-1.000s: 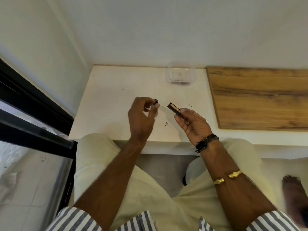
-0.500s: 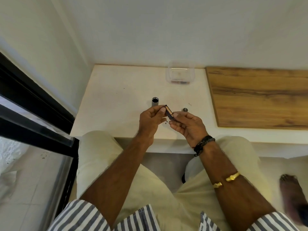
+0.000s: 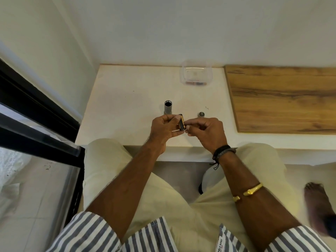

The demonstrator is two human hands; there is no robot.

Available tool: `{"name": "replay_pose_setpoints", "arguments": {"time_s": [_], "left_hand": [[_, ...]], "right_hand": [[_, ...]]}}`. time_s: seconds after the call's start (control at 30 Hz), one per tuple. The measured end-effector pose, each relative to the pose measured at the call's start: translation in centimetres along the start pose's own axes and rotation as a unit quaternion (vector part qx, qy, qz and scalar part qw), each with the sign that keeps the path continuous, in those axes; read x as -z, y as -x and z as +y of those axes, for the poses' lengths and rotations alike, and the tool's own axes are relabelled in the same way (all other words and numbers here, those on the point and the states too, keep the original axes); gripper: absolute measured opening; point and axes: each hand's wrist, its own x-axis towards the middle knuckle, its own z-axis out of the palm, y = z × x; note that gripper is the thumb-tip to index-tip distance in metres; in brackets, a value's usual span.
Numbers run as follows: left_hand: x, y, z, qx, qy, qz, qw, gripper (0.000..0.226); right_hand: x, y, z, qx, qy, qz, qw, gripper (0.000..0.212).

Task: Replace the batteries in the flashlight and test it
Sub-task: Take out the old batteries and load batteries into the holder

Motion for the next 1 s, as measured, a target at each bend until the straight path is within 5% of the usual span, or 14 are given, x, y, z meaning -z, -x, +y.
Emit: {"name": "replay_pose_setpoints", "arguments": {"time_s": [0.43,1.0], "left_hand": [[0.17,-0.24,-0.40,0.039,-0.060,0.033,0.997,0.011],[0.14,-0.62,-0.12,0.092,0.001,0.035,0.995,0.010]], "right_hand": [[0.52,-0.31,-0.50,0.149,0.180,-0.039,0.971,0.017],[-0.13,-0.74,-0.04,0.189,0.177,-0.024,0.966,0.019]]}}
